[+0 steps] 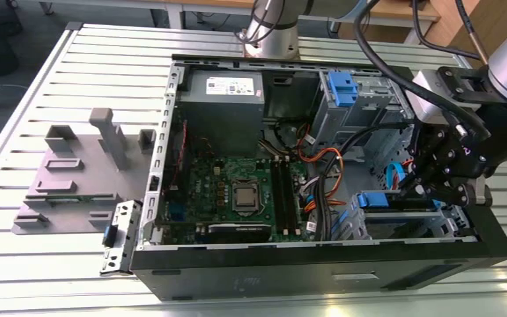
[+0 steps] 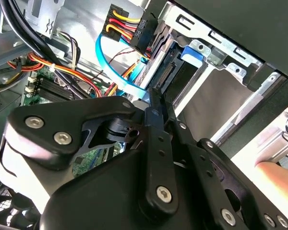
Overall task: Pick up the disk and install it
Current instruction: 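Insert the first disk wire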
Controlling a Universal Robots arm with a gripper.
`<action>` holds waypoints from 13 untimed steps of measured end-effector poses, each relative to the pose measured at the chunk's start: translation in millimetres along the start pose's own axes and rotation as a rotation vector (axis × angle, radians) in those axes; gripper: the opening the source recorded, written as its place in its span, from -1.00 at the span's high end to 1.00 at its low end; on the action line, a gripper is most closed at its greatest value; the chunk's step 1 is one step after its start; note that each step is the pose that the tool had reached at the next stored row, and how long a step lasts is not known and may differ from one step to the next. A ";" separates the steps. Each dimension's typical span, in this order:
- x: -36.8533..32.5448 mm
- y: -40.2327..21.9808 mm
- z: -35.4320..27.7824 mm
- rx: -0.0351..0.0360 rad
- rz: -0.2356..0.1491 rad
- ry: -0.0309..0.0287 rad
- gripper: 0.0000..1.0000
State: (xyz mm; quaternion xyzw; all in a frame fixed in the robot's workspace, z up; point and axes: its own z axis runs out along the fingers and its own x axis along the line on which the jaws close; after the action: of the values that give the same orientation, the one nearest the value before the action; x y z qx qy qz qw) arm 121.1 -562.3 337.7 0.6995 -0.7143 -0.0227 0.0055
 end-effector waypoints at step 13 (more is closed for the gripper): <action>-0.2 0.1 3.6 0.0000 0.000 -0.0003 0.68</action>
State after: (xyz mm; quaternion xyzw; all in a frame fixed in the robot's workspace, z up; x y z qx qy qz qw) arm 120.8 -562.1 334.0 0.6995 -0.7143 -0.0228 0.0054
